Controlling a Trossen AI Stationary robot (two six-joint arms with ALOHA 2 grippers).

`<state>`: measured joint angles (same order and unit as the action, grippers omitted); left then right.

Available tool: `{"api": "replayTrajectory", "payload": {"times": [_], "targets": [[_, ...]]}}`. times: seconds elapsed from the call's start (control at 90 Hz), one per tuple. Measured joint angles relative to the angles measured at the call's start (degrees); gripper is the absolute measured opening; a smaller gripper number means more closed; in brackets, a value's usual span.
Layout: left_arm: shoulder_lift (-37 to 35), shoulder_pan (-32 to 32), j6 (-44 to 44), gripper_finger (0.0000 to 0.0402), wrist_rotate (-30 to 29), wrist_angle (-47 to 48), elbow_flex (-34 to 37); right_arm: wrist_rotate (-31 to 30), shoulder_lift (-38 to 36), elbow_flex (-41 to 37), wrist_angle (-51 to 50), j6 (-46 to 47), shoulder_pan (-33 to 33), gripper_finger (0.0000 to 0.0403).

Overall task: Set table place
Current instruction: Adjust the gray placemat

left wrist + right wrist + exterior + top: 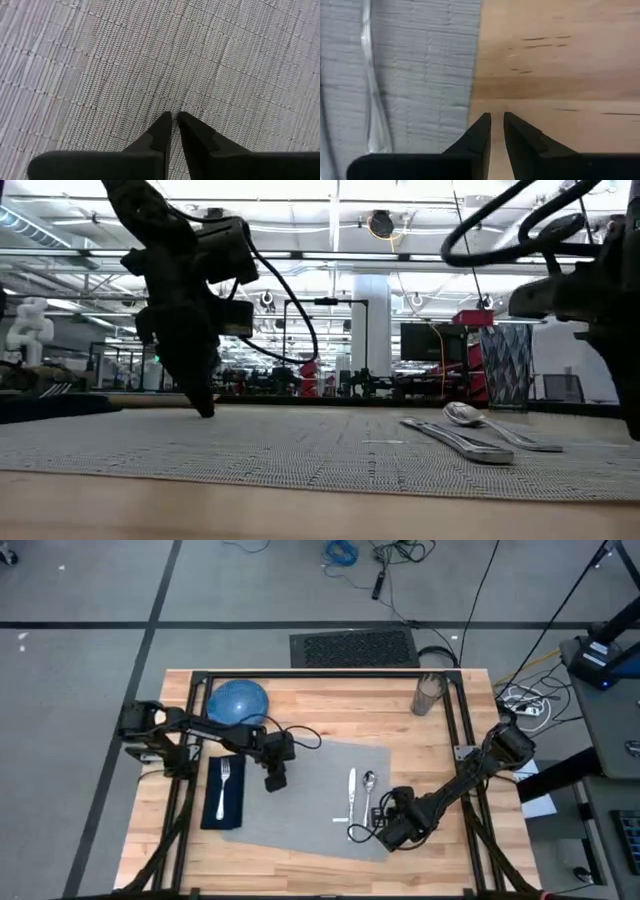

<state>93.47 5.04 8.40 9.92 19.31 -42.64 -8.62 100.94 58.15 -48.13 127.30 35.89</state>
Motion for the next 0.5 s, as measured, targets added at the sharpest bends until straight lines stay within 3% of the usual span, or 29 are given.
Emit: {"api": "replayTrajectory", "payload": {"times": [0.244,0.5], "targets": [[-0.3,1.6,-1.4,0.0024,0.4,1.7,-0.8,-9.8,-3.5,2.1,2.6,-1.3,-0.2,0.0041],[-0.3,2.0,-3.4,0.0024,0.0,2.2,-0.8,-4.4,0.0,2.3,22.1,-13.6,-0.2,0.0041]]}}
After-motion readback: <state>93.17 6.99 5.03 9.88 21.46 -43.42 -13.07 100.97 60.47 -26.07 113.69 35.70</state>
